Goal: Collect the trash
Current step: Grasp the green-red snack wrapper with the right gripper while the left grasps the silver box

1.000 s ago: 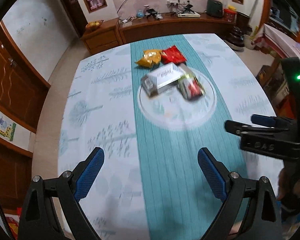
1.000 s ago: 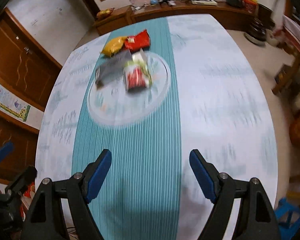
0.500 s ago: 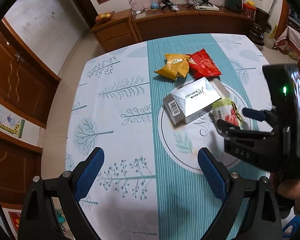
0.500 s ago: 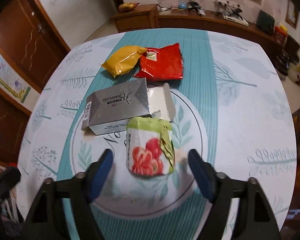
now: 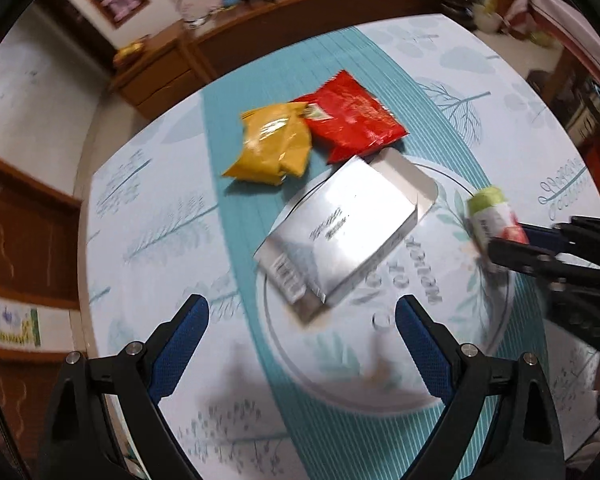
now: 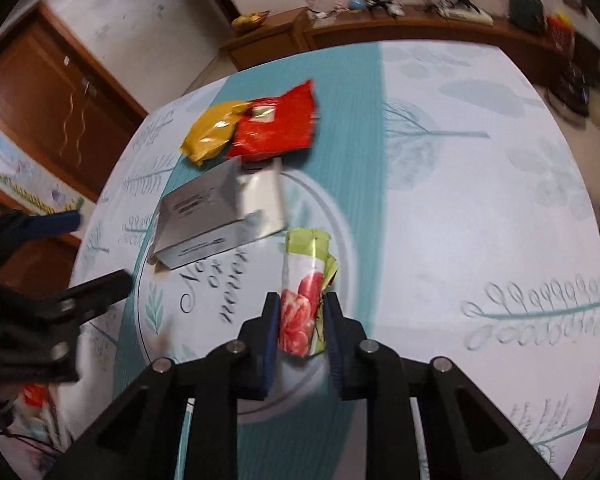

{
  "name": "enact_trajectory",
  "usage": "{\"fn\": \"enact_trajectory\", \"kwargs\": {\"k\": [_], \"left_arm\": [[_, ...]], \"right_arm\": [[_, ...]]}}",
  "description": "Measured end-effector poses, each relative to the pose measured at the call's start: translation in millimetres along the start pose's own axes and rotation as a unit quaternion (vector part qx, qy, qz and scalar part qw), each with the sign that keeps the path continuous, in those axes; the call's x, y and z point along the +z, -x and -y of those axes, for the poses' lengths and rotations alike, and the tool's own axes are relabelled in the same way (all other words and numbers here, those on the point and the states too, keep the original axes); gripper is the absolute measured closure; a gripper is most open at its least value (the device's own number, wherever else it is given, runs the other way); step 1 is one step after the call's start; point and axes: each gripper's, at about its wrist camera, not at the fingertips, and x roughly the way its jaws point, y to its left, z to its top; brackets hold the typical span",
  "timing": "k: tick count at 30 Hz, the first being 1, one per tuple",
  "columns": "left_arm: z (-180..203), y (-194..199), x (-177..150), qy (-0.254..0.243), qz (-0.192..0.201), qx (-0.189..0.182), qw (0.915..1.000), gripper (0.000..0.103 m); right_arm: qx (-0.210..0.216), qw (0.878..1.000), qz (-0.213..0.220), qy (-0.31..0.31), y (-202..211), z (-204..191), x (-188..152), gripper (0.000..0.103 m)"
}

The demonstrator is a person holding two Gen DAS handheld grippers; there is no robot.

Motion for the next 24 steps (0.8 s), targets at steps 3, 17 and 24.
{"fn": "enact_trajectory", "kwargs": {"k": [3,17,24], "left_arm": [[2,-14,16,-0.024,-0.011,-0.015,0.9995,0.01],[27,-66,62,-0.119,-0.068,-0.059,0.9888,0.01],[33,-65,62,-0.106,-0.062,-0.072,0.9899,0.021]], "right_arm": [[0.016,1.0,0.0,-0.026,5,18,-1,0.082],[0.049,0.998,0.006,-0.048,7,36,-4,0.082],[0.055,0.997,0.007,-0.049,9,39,-9,0.082]]}}
